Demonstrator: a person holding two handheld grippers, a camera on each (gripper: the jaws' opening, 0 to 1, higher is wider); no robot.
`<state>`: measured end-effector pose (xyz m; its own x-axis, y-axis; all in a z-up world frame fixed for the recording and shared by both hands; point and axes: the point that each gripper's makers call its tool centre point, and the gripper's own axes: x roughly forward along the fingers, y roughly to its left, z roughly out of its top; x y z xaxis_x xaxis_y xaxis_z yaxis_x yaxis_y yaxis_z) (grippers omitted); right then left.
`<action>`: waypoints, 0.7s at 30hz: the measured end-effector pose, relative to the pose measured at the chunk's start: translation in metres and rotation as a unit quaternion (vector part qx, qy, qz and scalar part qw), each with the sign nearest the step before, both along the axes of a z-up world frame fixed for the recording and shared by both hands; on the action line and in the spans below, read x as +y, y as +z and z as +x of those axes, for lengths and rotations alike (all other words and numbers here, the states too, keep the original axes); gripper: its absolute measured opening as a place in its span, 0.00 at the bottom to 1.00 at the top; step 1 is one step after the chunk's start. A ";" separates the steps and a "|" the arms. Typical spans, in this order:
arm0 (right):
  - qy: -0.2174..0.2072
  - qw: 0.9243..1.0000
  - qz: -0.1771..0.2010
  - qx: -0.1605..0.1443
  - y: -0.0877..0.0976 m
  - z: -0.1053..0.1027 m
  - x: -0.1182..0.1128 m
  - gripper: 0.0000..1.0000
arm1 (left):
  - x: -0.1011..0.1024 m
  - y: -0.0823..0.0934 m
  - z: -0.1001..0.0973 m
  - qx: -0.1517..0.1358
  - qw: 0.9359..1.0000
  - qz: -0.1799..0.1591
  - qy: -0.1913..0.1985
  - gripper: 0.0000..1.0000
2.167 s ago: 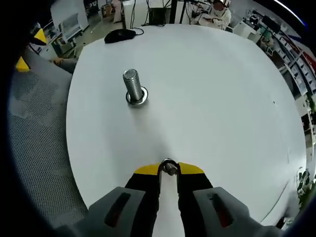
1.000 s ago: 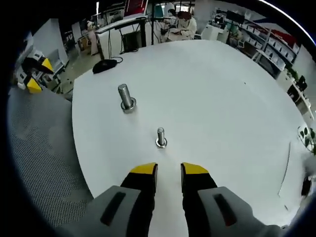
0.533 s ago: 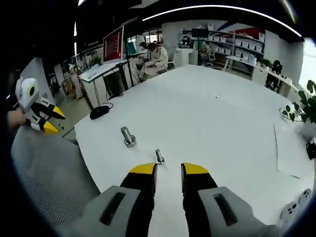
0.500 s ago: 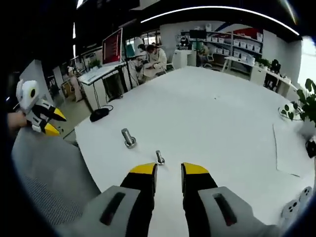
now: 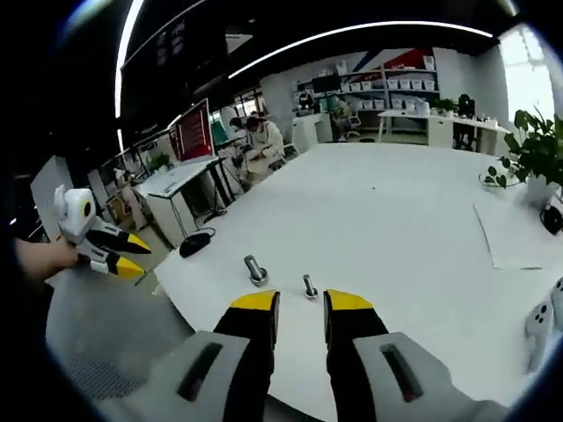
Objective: Place the washer onto the threaded stud by aligning its center hole with the stud, sliding it down to the base, and recovering from edge contact or off-axis alignment until the washer reaches the visible bottom stop.
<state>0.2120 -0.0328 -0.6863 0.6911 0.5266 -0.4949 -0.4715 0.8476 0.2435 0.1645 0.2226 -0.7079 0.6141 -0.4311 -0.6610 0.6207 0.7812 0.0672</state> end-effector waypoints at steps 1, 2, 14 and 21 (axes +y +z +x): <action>-0.011 1.000 0.012 0.008 0.001 -0.005 -0.002 0.24 | 0.000 0.000 0.000 -0.001 1.000 -0.001 0.000 0.26; -0.014 1.000 0.015 0.008 0.003 -0.007 -0.002 0.24 | 0.000 0.002 0.001 -0.002 1.000 -0.005 0.001 0.26; -0.030 0.999 0.024 -0.017 0.027 -0.034 0.007 0.28 | -0.003 0.005 0.000 -0.003 1.000 -0.021 -0.003 0.26; 0.011 0.997 -0.061 -0.045 0.019 -0.043 0.023 0.31 | -0.003 0.006 0.000 -0.006 1.000 -0.027 -0.001 0.27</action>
